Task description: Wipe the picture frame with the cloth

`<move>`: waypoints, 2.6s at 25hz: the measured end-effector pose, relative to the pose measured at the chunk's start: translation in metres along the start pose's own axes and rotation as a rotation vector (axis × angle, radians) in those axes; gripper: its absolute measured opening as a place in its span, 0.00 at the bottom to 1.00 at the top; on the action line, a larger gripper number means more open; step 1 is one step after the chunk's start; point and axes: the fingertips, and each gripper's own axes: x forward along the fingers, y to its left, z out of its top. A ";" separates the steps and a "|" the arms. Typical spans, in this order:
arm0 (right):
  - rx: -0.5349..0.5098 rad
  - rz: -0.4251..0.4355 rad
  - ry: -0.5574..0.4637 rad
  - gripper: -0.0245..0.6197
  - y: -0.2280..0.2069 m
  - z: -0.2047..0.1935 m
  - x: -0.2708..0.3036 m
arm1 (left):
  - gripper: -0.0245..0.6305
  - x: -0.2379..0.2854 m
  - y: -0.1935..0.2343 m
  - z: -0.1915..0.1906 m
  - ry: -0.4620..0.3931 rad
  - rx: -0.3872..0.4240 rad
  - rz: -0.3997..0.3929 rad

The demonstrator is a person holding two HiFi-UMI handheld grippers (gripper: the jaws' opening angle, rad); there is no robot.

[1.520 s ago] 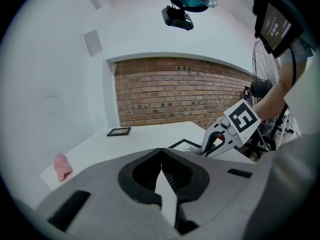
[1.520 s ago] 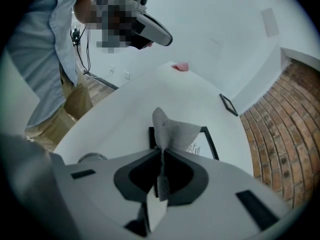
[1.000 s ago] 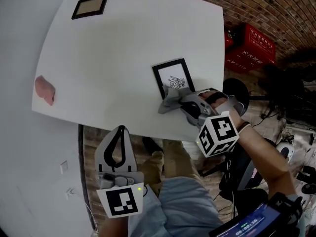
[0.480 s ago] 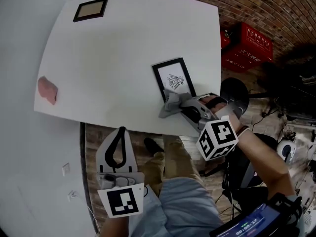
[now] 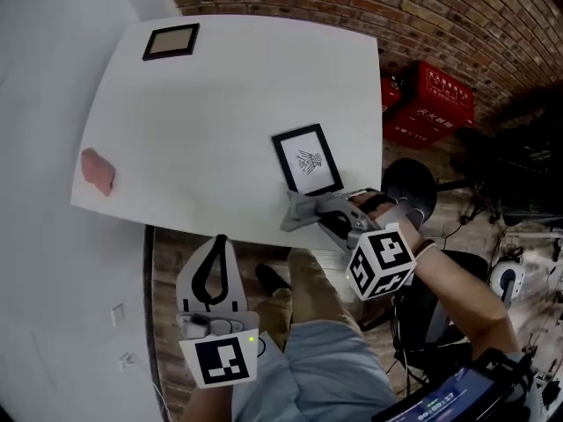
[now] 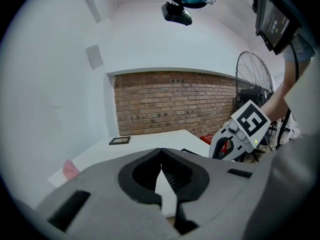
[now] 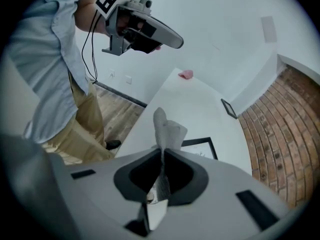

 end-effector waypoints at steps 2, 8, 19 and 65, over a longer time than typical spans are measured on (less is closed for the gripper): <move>-0.010 -0.012 -0.001 0.08 -0.005 0.007 -0.007 | 0.05 -0.006 0.004 0.008 -0.020 -0.006 0.010; -0.070 -0.075 -0.009 0.08 -0.046 0.027 -0.027 | 0.05 -0.012 0.020 0.039 -0.094 0.002 0.054; -0.155 -0.162 -0.038 0.08 -0.130 0.059 -0.027 | 0.05 -0.006 0.057 0.059 -0.108 -0.027 0.144; -0.097 -0.006 -0.015 0.08 -0.124 0.008 0.088 | 0.05 0.053 0.067 -0.044 0.160 -0.057 0.096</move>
